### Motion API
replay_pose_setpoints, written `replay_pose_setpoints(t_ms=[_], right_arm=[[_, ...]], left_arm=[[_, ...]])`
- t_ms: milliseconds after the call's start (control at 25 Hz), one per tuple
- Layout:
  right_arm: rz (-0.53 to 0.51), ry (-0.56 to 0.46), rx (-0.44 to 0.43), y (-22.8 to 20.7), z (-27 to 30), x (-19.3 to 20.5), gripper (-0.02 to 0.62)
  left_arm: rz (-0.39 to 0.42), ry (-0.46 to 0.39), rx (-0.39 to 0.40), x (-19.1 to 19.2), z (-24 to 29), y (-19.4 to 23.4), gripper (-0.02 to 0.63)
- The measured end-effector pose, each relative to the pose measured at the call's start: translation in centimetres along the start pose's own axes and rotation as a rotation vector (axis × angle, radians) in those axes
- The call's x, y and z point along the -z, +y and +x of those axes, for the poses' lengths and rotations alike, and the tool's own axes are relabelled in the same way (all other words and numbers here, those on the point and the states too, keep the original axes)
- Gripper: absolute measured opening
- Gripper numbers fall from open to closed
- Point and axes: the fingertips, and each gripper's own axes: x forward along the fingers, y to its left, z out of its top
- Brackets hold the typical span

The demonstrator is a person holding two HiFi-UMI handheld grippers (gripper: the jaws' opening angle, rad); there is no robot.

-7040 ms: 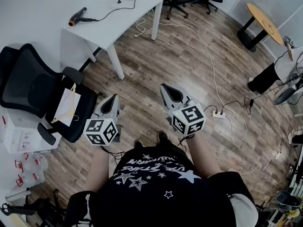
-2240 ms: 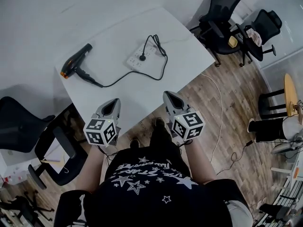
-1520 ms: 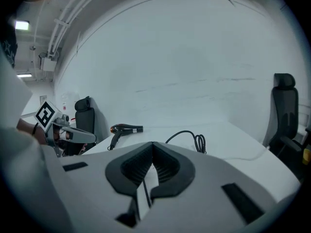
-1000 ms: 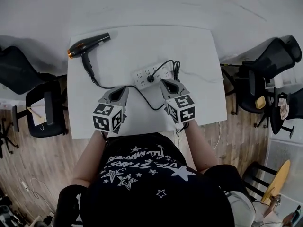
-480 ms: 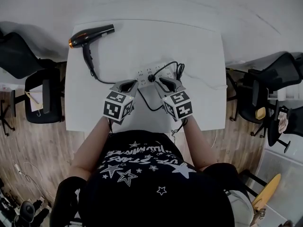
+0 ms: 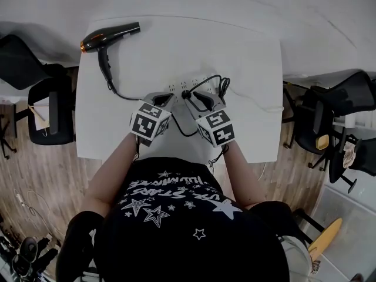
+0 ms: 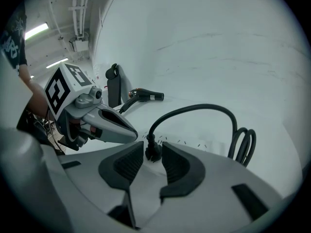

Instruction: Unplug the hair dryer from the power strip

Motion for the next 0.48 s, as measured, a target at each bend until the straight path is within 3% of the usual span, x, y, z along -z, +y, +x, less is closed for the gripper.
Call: replay_pose_setpoints(t_ms=[480], right_arm=[[-0.028,-0.004,-0.025,0.2,1.3,-0.4,0.123]], left_arm=[[0.010,0.038,-0.007,0.5,1.0,0.4,0.008]])
